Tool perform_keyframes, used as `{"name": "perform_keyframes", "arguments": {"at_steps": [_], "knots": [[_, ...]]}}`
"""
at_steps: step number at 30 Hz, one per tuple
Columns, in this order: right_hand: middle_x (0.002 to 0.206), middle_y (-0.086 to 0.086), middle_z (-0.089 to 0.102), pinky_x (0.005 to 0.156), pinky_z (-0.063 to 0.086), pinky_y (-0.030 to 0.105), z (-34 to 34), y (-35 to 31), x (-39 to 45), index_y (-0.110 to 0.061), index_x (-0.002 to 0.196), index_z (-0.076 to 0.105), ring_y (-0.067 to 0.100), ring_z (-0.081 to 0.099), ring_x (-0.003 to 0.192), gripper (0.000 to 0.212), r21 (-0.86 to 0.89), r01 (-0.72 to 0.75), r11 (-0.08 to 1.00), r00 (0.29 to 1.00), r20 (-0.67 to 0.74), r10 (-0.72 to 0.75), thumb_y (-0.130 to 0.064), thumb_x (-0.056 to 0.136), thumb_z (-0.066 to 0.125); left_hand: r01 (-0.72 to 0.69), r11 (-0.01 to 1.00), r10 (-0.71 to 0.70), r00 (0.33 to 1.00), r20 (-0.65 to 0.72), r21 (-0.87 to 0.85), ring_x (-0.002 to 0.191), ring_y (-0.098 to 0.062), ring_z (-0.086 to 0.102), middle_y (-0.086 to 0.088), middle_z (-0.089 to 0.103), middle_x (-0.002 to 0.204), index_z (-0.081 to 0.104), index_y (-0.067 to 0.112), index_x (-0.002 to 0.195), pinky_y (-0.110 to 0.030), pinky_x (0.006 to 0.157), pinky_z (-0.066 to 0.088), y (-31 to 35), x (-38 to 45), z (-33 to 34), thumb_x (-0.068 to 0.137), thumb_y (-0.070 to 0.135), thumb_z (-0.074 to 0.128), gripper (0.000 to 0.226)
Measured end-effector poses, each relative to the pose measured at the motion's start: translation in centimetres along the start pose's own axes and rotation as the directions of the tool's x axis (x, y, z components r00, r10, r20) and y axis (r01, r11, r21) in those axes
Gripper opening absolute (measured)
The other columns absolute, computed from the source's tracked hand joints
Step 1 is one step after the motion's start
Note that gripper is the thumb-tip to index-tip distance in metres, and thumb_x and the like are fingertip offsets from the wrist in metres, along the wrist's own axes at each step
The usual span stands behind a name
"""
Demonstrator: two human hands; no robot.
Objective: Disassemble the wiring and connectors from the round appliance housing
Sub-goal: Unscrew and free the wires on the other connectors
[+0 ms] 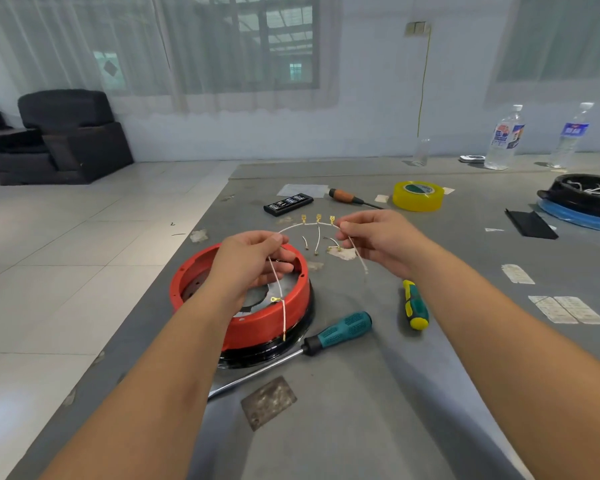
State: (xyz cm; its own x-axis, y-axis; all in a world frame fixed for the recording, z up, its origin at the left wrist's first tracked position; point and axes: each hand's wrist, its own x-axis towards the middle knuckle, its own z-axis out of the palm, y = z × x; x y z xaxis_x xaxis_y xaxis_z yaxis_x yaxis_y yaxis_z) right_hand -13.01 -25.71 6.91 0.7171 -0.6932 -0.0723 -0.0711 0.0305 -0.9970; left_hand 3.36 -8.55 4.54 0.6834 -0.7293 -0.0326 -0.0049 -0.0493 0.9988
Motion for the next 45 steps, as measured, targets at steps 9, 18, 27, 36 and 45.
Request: {"name": "perform_keyframes", "arguments": {"at_steps": [9, 18, 27, 36, 45], "knots": [[0.078, 0.004, 0.070, 0.067, 0.049, 0.022, -1.6, 1.7, 2.3, -0.007, 0.099, 0.071, 0.008, 0.061, 0.064, 0.009, 0.008, -0.036, 0.999, 0.998, -0.045, 0.037, -0.008, 0.100, 0.062, -0.261, 0.735, 0.318, 0.948, 0.022, 0.626, 0.089, 0.006, 0.064, 0.023, 0.069, 0.096, 0.067, 0.039, 0.123, -0.014, 0.075, 0.044, -1.5, 0.4, -1.1, 0.101, 0.044, 0.065, 0.023], [0.074, -0.001, 0.060, 0.057, 0.034, 0.014, -7.4, 2.1, 9.0, -0.013, 0.091, 0.062, 0.005, 0.055, 0.062, 0.017, 0.164, -0.180, 0.970, 0.937, -0.271, 0.220, -0.008, 0.104, 0.052, -0.341, 0.450, 0.457, 0.882, 0.115, 0.825, 0.112, -0.025, 0.067, 0.002, 0.076, 0.117, 0.075, 0.021, 0.120, -0.043, 0.096, 0.052, -2.5, -0.3, -2.8, 0.102, 0.030, 0.062, 0.024], [0.107, 0.012, 0.071, 0.091, 0.054, 0.035, -8.0, 4.9, 13.6, -0.012, 0.106, 0.075, 0.029, 0.066, 0.103, 0.014, -0.489, -0.238, 0.839, 0.857, -0.512, -0.055, -0.019, 0.096, 0.068, -0.299, 0.422, 0.429, 0.898, 0.102, 0.856, 0.117, -0.028, 0.062, 0.002, 0.074, 0.119, 0.076, 0.023, 0.113, -0.047, 0.102, 0.048, -3.2, 0.1, -3.4, 0.100, 0.031, 0.059, 0.023], [0.131, 0.013, 0.065, 0.094, 0.048, 0.032, -8.5, 5.5, 13.3, -0.010, 0.129, 0.067, 0.031, 0.058, 0.123, 0.034, -0.719, -0.332, 0.610, 0.874, -0.479, -0.089, -0.024, 0.098, 0.066, -0.303, 0.423, 0.425, 0.899, 0.108, 0.854, 0.116, -0.025, 0.061, 0.003, 0.073, 0.119, 0.076, 0.025, 0.113, -0.044, 0.099, 0.049, -3.3, 0.1, -3.4, 0.101, 0.032, 0.058, 0.023], [0.105, 0.013, 0.061, 0.071, 0.048, 0.034, -7.5, 5.1, 12.6, -0.009, 0.104, 0.061, 0.030, 0.055, 0.088, 0.020, -0.868, -0.396, 0.299, 0.906, -0.422, -0.024, -0.021, 0.089, 0.064, -0.306, 0.433, 0.432, 0.896, 0.103, 0.848, 0.111, -0.021, 0.061, 0.007, 0.074, 0.115, 0.076, 0.026, 0.111, -0.039, 0.094, 0.049, -3.2, -0.3, -3.3, 0.102, 0.032, 0.057, 0.021]]}}
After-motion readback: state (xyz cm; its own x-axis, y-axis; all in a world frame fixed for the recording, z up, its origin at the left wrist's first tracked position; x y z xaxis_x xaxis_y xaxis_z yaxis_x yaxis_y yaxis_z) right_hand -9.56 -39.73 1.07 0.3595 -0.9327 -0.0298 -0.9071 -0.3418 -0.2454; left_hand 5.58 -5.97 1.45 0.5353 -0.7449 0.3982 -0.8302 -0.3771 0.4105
